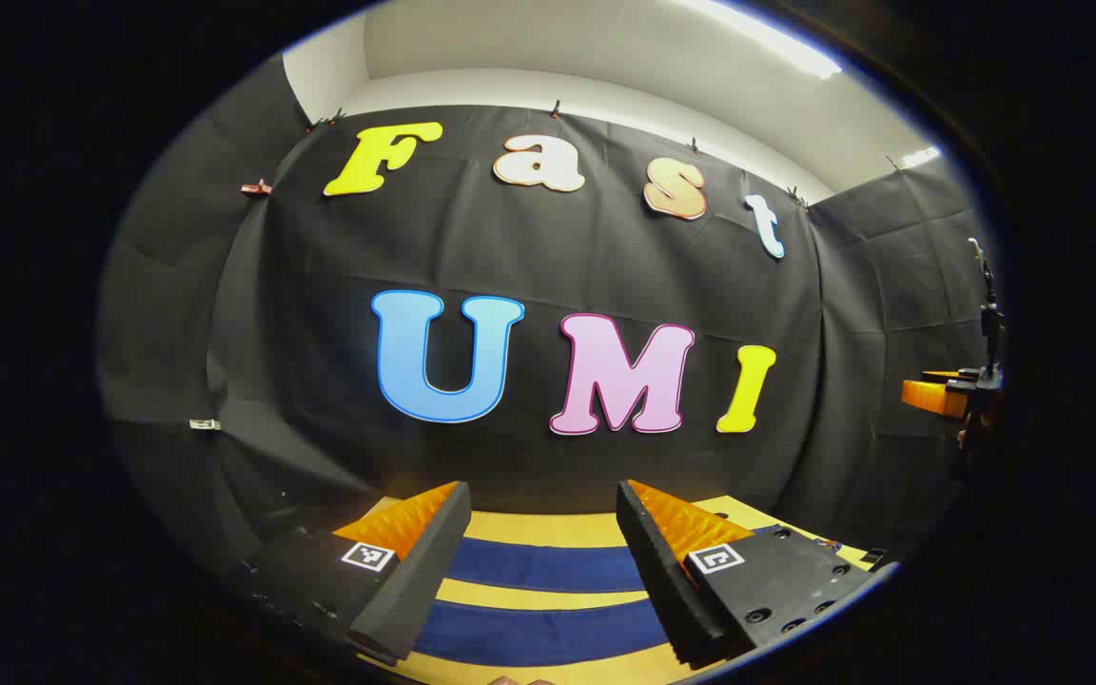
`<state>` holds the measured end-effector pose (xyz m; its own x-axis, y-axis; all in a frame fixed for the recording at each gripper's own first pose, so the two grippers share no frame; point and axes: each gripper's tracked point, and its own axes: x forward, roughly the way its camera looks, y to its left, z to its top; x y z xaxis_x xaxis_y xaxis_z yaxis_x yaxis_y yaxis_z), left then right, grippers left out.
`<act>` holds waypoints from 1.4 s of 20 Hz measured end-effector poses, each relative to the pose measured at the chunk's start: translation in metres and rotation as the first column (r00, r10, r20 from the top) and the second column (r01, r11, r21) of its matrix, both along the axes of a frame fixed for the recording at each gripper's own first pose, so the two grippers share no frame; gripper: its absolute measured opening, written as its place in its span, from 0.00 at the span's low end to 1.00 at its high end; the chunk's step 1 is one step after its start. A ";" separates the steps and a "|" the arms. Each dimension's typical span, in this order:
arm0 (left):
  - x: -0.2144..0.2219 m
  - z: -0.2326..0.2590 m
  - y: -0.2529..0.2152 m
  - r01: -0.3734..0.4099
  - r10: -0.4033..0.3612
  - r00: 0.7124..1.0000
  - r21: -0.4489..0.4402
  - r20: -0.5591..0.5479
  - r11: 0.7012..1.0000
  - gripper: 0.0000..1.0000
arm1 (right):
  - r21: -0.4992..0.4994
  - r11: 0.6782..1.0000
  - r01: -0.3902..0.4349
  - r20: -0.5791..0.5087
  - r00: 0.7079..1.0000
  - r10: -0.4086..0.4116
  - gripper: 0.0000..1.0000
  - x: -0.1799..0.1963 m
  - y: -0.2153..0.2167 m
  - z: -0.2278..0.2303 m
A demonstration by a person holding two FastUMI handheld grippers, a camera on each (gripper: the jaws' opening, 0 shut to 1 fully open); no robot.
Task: Grasp the waist and the cuffs of the jeans and fold them to make the two legs overlap; first hold the waist and fold one-third of the jeans toward the cuffs, then hold the cuffs and fold the remaining one-third in the same direction to finish folding.
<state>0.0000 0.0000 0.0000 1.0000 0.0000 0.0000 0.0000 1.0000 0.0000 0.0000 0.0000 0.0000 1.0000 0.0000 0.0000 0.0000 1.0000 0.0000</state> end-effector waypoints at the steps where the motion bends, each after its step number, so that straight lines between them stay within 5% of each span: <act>1: 0.000 0.000 -0.001 0.004 -0.004 1.000 0.003 0.000 1.000 0.96 | 0.008 1.000 0.004 -0.001 1.000 -0.004 0.96 -0.001 0.000 -0.001; 14: -0.005 -0.013 0.007 0.016 -0.016 0.999 0.003 -0.036 1.000 0.96 | -0.008 0.999 0.036 -0.037 0.999 -0.036 0.96 -0.006 -0.015 -0.022; 20: -0.005 -0.035 0.019 0.100 -0.100 0.991 0.000 -0.087 0.995 0.96 | -0.019 1.000 -0.019 -0.079 0.997 0.018 0.96 0.005 -0.018 -0.043; 25: -0.005 -0.078 0.041 0.217 -0.201 0.957 0.057 -0.211 0.975 0.96 | -0.037 0.993 -0.108 -0.212 0.972 0.098 0.95 0.023 -0.026 -0.097; 28: -0.004 -0.122 0.062 0.275 -0.240 0.917 0.068 -0.320 0.959 0.96 | -0.119 0.973 -0.196 -0.344 0.928 0.145 0.97 0.027 -0.034 -0.148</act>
<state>-0.0044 0.0623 -0.1224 0.9166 -0.2404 -0.3196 0.2752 0.9590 0.0680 0.0274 -0.0342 -0.1478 0.9276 0.1447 -0.3443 -0.1961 0.9733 -0.1193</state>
